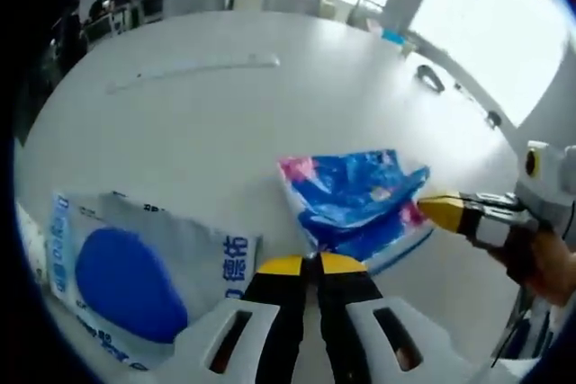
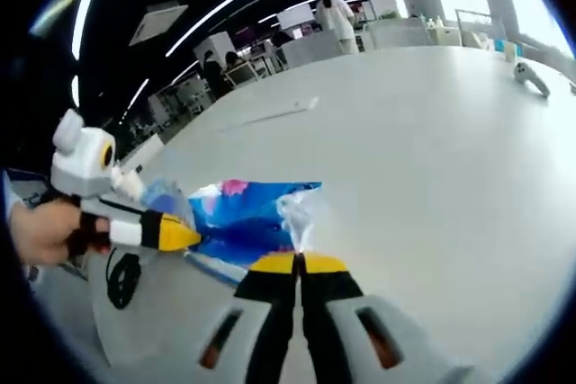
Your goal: Arrange the tabletop items into an orderly group along one side of the table until the central work area is clear of visible clutter.
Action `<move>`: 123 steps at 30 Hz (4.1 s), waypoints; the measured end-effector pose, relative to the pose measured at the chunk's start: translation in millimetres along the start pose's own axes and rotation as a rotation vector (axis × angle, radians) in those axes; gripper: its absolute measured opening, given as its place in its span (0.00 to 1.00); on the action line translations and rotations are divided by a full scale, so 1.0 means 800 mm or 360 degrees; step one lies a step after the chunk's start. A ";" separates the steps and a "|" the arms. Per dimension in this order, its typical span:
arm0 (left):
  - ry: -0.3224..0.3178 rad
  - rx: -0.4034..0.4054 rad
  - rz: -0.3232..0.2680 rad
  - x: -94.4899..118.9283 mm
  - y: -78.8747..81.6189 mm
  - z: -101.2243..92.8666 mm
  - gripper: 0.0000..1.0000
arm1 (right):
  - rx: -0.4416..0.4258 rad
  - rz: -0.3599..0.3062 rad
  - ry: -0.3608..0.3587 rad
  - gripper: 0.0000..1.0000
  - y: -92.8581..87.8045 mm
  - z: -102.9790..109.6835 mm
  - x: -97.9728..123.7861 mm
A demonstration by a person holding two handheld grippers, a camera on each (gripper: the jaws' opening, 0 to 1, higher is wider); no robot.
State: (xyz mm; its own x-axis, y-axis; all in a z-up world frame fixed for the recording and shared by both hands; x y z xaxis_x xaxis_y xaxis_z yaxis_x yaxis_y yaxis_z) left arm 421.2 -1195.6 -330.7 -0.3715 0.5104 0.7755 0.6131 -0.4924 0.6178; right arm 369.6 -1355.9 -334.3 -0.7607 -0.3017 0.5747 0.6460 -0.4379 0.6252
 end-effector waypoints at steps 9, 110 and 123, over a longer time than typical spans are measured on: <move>0.0036 -0.0037 -0.0016 0.000 -0.001 -0.002 0.00 | -0.0011 -0.0002 -0.0004 0.00 -0.004 0.001 0.002; 0.0400 0.0054 -0.0308 0.208 -0.078 0.081 0.92 | 0.0391 0.0001 0.0010 0.53 -0.027 0.151 0.053; 0.0460 0.0172 -0.0296 0.226 -0.108 0.116 0.91 | 0.0467 0.0064 0.0094 0.51 -0.037 0.196 0.032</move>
State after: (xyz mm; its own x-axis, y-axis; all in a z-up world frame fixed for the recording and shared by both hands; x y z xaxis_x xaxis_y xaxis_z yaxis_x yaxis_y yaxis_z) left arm 366.0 -995.3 -255.6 -0.6559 0.3561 0.6655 0.5811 -0.3244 0.7464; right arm 341.2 -1218.0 -255.5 -0.7309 -0.3665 0.5757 0.6598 -0.1638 0.7334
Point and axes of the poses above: the point that each gripper's makers call its tool centre point, and the gripper's own axes: x roughly backward along the fingers, z roughly to its left, y roughly out of its top, the point moved 5 cm from there along x, roughly backward along the fingers, and after that the axes turned 14 degrees about -x, right-handed, at the moved point
